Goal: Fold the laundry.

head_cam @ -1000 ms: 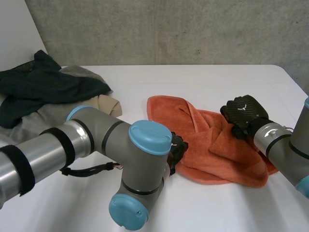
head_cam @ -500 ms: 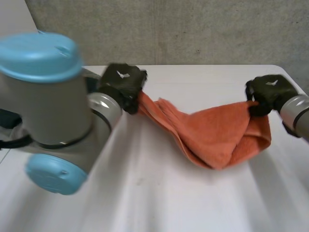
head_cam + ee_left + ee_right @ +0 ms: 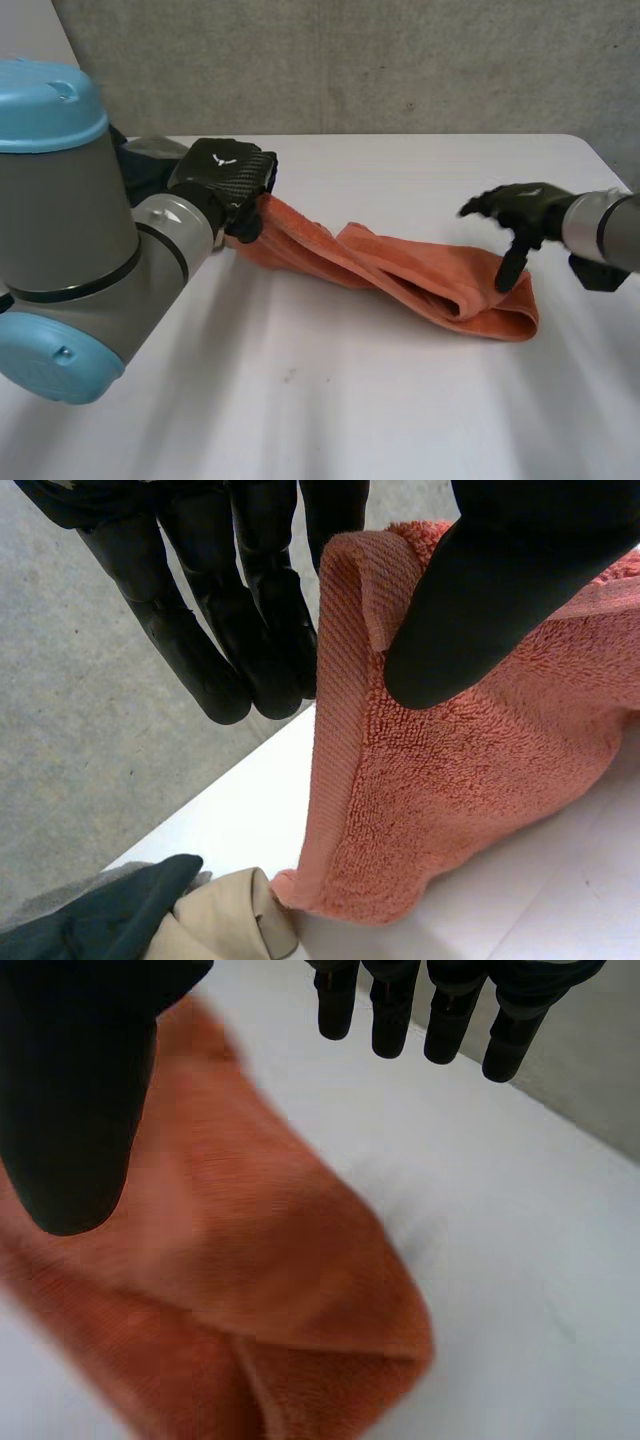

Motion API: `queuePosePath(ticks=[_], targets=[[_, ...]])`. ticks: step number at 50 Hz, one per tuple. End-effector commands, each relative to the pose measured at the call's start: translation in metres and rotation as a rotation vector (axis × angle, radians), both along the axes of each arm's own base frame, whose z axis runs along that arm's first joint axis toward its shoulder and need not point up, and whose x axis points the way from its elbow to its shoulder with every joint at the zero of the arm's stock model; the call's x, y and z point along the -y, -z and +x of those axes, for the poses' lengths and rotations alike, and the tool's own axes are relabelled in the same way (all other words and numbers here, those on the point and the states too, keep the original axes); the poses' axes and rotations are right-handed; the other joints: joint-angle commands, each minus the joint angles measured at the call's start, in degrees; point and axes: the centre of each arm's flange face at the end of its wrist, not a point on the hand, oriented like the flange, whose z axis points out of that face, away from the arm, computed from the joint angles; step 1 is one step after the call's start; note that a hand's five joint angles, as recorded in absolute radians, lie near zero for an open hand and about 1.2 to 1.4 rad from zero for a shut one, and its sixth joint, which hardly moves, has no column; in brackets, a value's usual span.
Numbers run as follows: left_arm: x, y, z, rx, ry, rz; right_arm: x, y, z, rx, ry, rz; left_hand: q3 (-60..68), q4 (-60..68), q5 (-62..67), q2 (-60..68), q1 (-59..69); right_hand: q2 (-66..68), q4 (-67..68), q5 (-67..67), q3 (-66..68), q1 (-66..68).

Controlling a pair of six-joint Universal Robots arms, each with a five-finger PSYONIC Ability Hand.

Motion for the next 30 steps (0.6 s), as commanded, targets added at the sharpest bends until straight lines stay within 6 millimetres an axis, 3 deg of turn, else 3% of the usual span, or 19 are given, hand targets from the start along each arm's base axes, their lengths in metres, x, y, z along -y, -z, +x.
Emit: queuePosePath(ticks=[1,4,7,10,14,21,23,30], targets=[[0.001,-0.01,0.007,-0.021,-0.011,-0.019,-0.042,0.028,0.024,-0.204,-0.374,-0.138,11.98,11.69,13.0,11.66,15.22,6.23,5.79,5.74,6.17,5.54],[0.003,-0.012,0.009,-0.026,-0.014,-0.021,-0.041,0.046,0.026,-0.251,-0.399,-0.126,11.98,11.69,13.0,11.66,15.22,7.92,7.48,7.43,7.86,7.23],[0.002,-0.012,0.01,-0.031,-0.017,-0.014,-0.037,0.058,0.027,-0.253,-0.382,-0.103,11.98,11.69,13.0,11.66,15.22,22.84,22.4,22.34,22.78,22.15],[0.002,-0.012,0.01,-0.035,-0.021,-0.01,-0.02,0.063,0.029,-0.209,-0.315,-0.143,11.98,11.69,13.0,11.66,15.22,67.83,67.39,67.34,67.77,67.14],[0.006,-0.013,0.016,-0.036,-0.047,0.0,0.009,0.055,0.019,-0.056,-0.091,-0.18,11.98,11.69,13.0,11.66,15.22,68.0,67.56,67.51,67.94,67.31],[0.007,-0.026,0.037,-0.038,-0.09,-0.003,0.062,-0.004,-0.029,0.249,0.257,-0.334,11.98,11.69,13.0,11.66,15.22,68.0,67.56,67.51,67.94,67.31],[0.006,-0.034,0.044,-0.051,-0.098,-0.015,0.084,-0.003,-0.048,0.288,0.346,-0.333,11.98,11.69,13.0,11.66,15.22,68.0,67.56,67.51,67.94,67.31],[-0.003,-0.05,0.055,-0.079,-0.082,-0.055,0.119,0.02,-0.064,0.166,0.508,-0.232,11.98,11.69,13.0,11.66,15.22,65.48,65.04,64.98,65.42,64.79]])
